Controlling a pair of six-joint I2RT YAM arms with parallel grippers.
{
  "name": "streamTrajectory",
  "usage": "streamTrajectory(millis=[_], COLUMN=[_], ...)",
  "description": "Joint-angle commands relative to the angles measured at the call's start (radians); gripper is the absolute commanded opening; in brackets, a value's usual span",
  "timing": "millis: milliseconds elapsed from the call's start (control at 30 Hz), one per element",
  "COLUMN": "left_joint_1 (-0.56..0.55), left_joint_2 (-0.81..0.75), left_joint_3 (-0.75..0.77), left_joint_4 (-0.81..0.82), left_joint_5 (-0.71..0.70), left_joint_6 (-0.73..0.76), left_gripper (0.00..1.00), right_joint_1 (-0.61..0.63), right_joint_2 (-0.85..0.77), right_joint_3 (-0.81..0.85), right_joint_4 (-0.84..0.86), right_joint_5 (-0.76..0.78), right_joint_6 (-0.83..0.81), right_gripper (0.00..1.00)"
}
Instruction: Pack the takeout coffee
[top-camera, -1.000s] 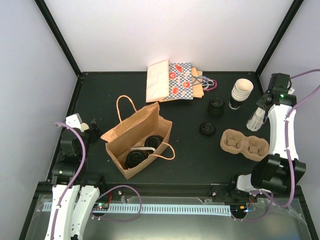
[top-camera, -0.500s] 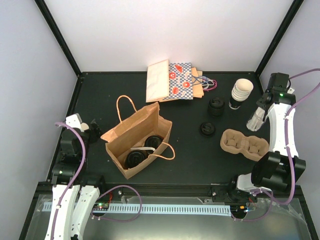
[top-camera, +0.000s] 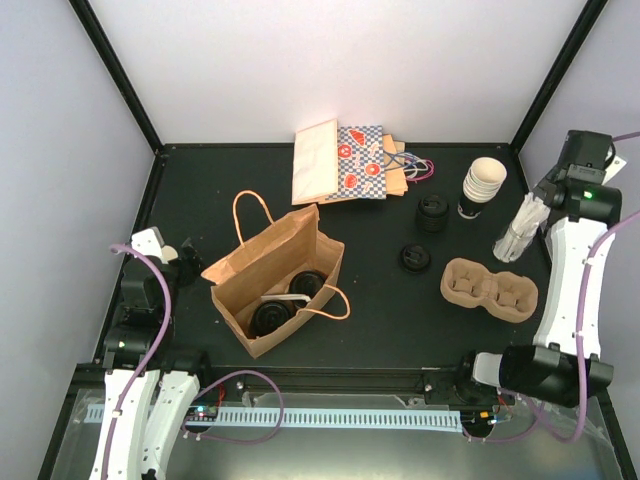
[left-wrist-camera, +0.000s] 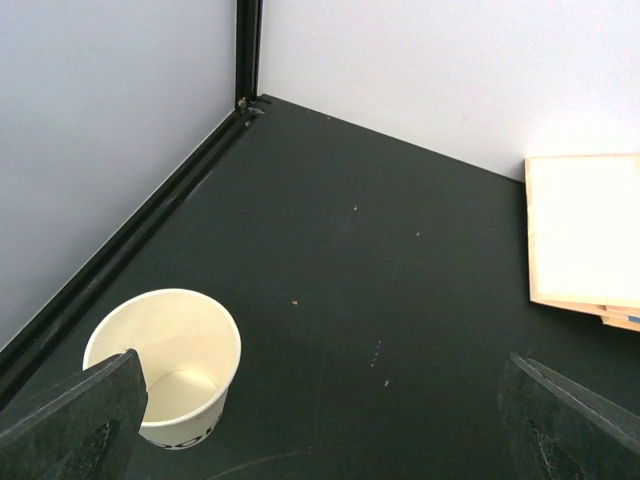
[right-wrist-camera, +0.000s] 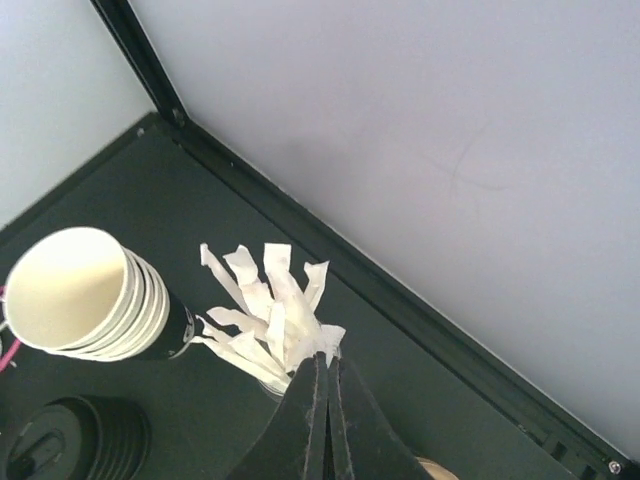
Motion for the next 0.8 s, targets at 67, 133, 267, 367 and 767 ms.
streamTrajectory(millis=[67, 133, 267, 367, 767], left_joint_1=[-0.004, -0.004, -0.004, -0.004, -0.004], left_joint_2=[0.002, 0.002, 0.004, 0.002, 0.005], left_joint_3=[0.001, 0.001, 0.001, 0.001, 0.0], left_joint_4=[0.025, 0.024, 0.024, 0.023, 0.025], left_joint_5=[0.008, 0.008, 0.009, 0.008, 0.009], left_joint_6=[0.008, 0.009, 0.008, 0.008, 0.009], left_gripper=[0.99, 0.99, 0.99, 0.99, 0.99], right_joint_1=[-0.006, -0.006, -0.006, -0.006, -0.006], right_joint_2=[-0.066, -0.072, -0.102, -0.115, -0.187], right_joint_3=[0.171, 0.251, 0.337, 0.337, 0.296], right_joint_4=[-0.135, -0.179, -0.217, -0.218, -0.067], right_joint_5=[0.033, 0.021, -0.056, -0.066, -0.799], right_joint_6=[0.016, 0.018, 0.017, 0.009, -0.028], right_gripper=[0.02, 0.02, 0.02, 0.02, 0.01])
